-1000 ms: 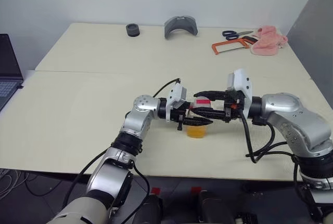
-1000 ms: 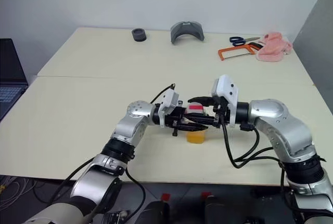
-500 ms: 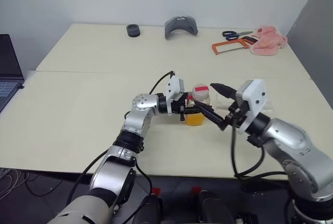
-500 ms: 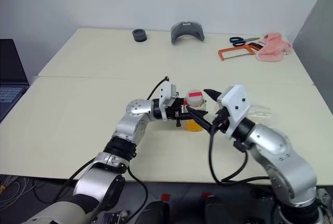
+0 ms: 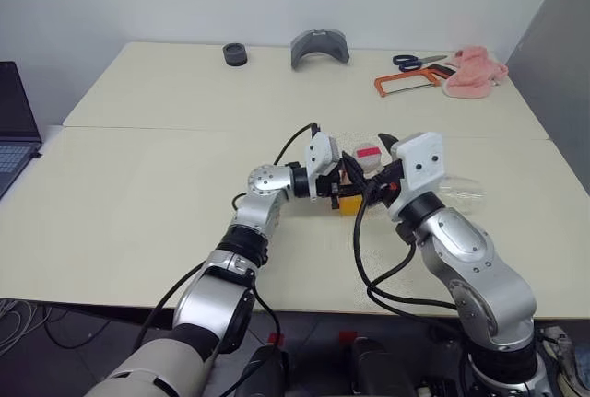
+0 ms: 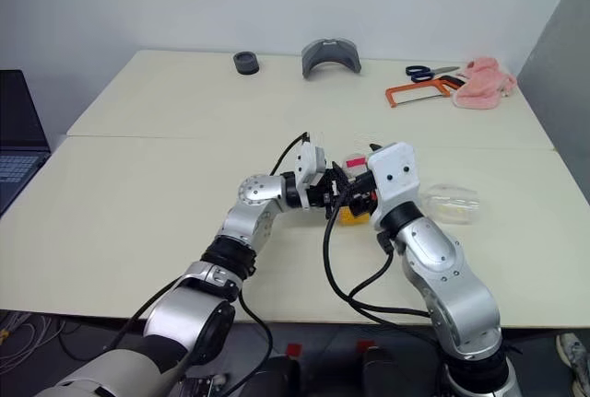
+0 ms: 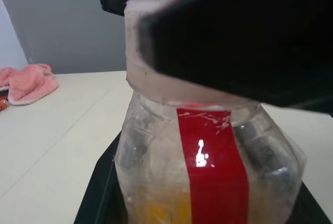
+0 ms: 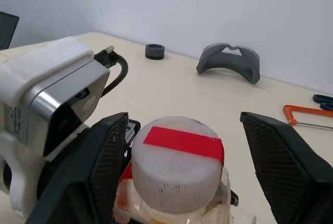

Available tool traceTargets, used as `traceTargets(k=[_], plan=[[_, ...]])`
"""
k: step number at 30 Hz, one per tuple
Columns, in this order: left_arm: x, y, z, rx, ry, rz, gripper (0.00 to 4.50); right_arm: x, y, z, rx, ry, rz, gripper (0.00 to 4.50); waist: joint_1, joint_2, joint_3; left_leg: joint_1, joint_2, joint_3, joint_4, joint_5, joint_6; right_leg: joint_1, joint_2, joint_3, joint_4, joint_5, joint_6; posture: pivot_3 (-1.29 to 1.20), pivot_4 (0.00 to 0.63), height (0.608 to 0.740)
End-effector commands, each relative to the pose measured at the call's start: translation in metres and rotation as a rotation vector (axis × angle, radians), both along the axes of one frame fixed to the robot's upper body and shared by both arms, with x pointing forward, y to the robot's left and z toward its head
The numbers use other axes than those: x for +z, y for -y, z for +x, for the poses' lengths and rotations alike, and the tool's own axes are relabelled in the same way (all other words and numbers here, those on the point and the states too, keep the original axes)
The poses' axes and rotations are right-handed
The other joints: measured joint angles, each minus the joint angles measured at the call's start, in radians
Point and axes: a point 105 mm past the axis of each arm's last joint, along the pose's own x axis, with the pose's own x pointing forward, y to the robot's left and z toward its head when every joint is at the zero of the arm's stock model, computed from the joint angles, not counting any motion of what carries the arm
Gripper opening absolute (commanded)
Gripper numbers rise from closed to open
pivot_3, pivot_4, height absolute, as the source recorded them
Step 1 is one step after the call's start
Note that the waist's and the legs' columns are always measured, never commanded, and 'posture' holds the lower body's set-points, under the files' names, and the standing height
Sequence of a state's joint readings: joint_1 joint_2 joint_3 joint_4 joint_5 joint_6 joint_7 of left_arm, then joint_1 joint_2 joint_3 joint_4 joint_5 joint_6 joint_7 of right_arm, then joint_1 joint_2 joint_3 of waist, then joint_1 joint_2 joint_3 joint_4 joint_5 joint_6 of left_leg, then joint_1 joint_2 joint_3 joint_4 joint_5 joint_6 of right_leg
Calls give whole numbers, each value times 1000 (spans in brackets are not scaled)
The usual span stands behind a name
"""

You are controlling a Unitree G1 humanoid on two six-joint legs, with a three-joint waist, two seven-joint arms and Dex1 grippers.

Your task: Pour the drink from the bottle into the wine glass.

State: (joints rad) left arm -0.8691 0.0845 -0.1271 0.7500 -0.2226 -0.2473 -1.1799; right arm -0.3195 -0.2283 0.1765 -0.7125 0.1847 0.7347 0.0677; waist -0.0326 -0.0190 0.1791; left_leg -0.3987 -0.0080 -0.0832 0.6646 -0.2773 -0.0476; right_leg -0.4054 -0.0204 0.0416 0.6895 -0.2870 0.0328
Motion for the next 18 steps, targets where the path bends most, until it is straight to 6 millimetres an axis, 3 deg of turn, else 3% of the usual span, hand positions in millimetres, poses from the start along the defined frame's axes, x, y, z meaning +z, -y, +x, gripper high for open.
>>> traceTargets(k=[1, 3, 4, 9, 15, 18], plan=[[17, 2, 1, -2, 58, -31, 1688, 11, 2, -3, -1, 55, 16, 2696, 0, 0, 0, 0, 0, 0, 0, 0, 0, 0, 0, 0, 0, 0, 0, 0, 150, 740], [16, 2, 1, -3, 56, -31, 1688, 9, -2, -4, 19, 48, 10, 2007, -1, 0, 0, 0, 0, 0, 0, 0, 0, 0, 0, 0, 0, 0, 0, 0, 150, 740], [16, 1, 0, -5, 53, -30, 1688, 8, -3, -5, 33, 47, 5, 1871, 0, 0, 0, 0, 0, 0, 0, 0, 0, 0, 0, 0, 0, 0, 0, 0, 150, 740], [12, -3, -4, -50, 37, -3, 1686, 7, -15, -13, 190, 58, -28, 1876, -1, 0, 0, 0, 0, 0, 0, 0, 0, 0, 0, 0, 0, 0, 0, 0, 150, 740], [15, -19, -11, -184, 20, 87, 1672, 10, -19, -34, 749, -1, -293, 1876, -3, 0, 0, 0, 0, 3, 0, 0, 1, 0, 1, 0, 0, 0, 0, 0, 150, 740], [19, -24, -11, -202, 29, 102, 1661, 16, -14, -37, 916, -97, -313, 1876, -3, 0, 0, 0, 0, 3, 0, 0, 1, 1, 1, -1, 0, 0, 0, 0, 150, 740]])
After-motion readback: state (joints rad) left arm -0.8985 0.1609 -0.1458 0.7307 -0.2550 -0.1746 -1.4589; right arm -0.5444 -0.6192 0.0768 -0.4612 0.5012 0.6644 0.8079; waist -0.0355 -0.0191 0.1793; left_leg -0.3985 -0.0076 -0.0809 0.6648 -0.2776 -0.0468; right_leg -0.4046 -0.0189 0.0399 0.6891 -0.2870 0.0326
